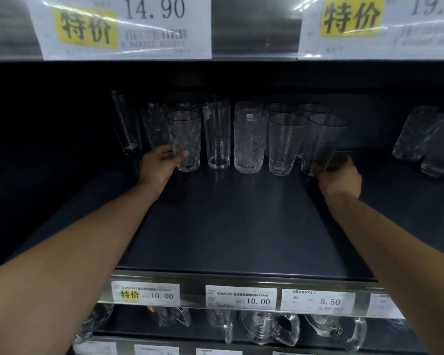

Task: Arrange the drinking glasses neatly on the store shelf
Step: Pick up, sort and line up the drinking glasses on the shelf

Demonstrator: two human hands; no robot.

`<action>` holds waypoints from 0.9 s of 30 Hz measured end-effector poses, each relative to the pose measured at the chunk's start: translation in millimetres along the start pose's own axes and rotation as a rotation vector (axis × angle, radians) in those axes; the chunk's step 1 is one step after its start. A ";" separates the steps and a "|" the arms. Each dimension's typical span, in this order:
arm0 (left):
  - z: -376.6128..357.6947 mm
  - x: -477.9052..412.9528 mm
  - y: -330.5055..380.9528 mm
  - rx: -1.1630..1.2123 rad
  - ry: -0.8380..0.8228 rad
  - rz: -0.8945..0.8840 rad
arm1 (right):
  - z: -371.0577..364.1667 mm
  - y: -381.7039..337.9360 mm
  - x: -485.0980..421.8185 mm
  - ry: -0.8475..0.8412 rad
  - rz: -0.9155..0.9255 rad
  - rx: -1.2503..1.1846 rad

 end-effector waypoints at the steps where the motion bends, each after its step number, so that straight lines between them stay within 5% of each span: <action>1: -0.1 0.5 0.6 0.001 0.002 -0.001 | 0.0 0.0 -0.1 0.000 0.001 0.003; 27: 1.9 6.7 6.1 -0.034 0.044 0.011 | -1.1 1.7 -3.8 0.002 0.020 -0.009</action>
Point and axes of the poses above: each hand's wrist, its own x-axis away from the middle knuckle, its own z-axis out of the back of the hand, y = z × x, the point moved 10 cm from there along -x, towards the middle knuckle, and after that the axes turned 13 degrees about x, right-handed, at the moved point
